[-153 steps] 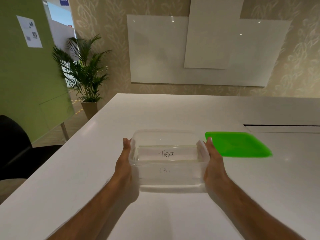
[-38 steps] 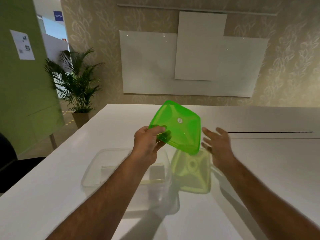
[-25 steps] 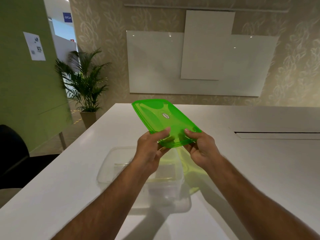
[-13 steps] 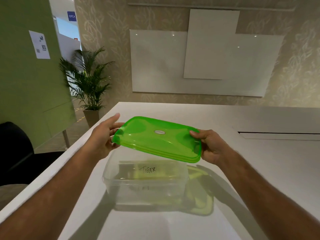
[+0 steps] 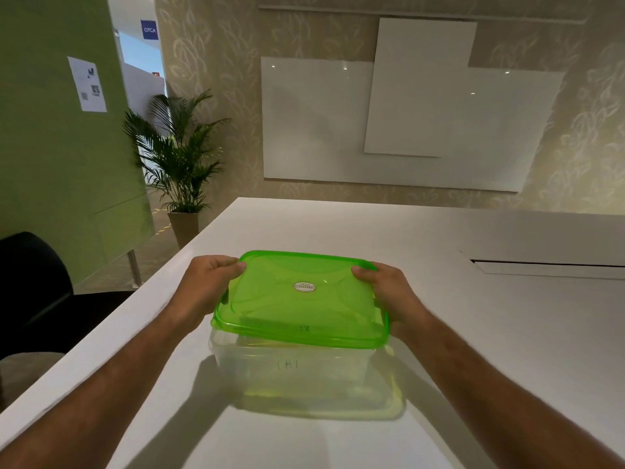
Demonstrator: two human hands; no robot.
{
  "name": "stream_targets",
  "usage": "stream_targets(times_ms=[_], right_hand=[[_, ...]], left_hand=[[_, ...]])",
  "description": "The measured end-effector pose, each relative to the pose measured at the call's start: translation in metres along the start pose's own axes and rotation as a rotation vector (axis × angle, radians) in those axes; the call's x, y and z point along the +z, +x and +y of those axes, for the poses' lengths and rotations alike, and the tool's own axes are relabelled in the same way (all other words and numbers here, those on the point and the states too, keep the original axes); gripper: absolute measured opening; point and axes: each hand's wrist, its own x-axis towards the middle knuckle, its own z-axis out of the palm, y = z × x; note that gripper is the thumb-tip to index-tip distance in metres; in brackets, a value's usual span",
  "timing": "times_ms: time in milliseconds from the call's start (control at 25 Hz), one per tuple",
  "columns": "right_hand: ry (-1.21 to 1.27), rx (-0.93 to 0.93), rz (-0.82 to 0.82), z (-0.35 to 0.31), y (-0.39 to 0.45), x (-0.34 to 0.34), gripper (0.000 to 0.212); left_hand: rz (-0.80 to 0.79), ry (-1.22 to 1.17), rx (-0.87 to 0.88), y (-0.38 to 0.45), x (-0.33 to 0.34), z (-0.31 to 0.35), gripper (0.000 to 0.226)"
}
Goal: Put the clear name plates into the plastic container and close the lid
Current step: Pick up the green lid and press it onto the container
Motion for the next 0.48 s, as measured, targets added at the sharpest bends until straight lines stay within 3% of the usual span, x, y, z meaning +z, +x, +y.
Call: stream_targets(times_ms=[160,480], right_hand=[[-0.036,0.1,-0.03,0.01,0.0,0.001,0.021],[-0.036,0.085,-0.002,0.018,0.002,0.006,0.021]], left_hand=[[-0.018,0.038,0.001,-0.005,0.002,-0.013,0.015],[0.013,0.025,-0.015,0.006,-0.001,-0.03,0.013]])
